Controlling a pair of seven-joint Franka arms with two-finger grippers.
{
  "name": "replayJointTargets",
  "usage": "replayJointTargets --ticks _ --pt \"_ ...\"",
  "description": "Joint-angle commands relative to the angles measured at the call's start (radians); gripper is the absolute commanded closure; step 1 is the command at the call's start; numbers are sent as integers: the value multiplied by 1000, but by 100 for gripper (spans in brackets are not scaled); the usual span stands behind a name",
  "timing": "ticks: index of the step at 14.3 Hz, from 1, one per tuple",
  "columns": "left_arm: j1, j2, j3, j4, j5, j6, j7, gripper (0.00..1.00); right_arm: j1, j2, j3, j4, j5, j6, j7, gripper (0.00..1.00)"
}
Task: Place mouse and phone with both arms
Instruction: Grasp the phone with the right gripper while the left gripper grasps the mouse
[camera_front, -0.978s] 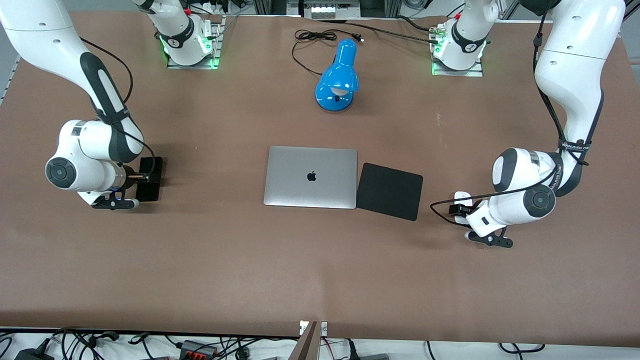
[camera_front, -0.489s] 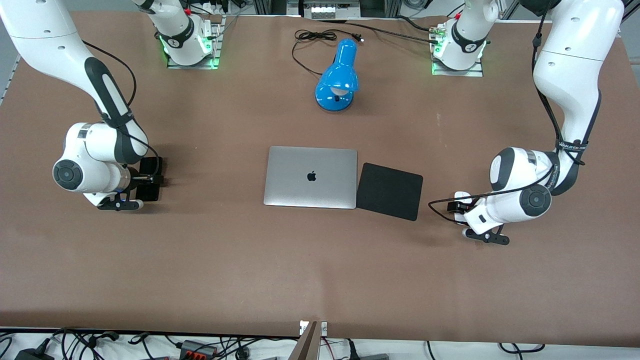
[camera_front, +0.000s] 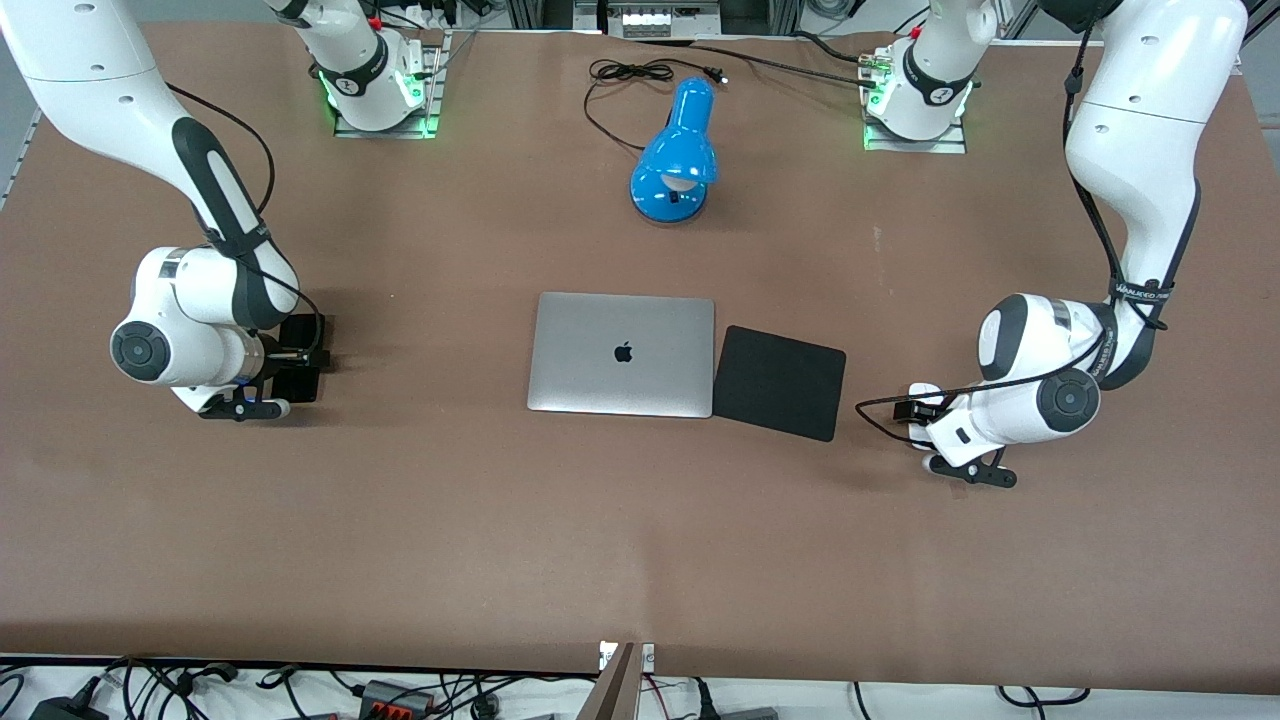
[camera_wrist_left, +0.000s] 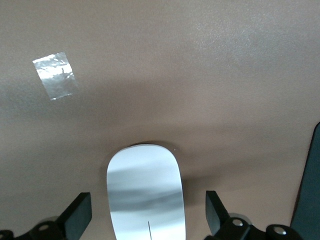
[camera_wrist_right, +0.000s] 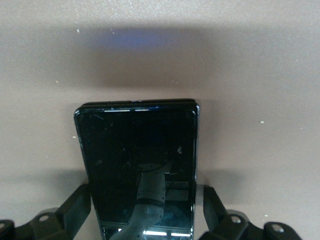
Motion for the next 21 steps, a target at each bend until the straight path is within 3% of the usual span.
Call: replayJointTargets --ticks 1,2,3,7,9,12,15,18,21 --pt "7 -30 -2 -40 25 11 17 0 -3 -1 9 -10 1 4 4 0" --pt "7 -30 -2 -45 25 12 17 0 -3 2 10 -11 1 1 4 1" --pt "7 -30 -2 -45 25 12 17 0 -3 2 9 -11 1 1 4 8" --pt "9 -30 -2 -54 25 14 17 0 -3 -1 10 -11 1 -8 -13 52" --pt "9 -30 -2 -54 25 14 17 0 -3 -5 10 -10 0 -31 -34 63" --pt "9 -30 -2 -54 25 17 17 8 -1 -31 10 -5 0 -51 -56 68" --pt "9 -28 -2 -54 25 17 18 24 -1 -97 56 16 1 -141 -42 70" --pt "7 -30 -2 -54 25 17 18 37 -1 -120 125 62 29 -200 16 70" --pt "7 -31 -3 -50 25 11 17 41 2 -107 214 66 32 -184 178 70"
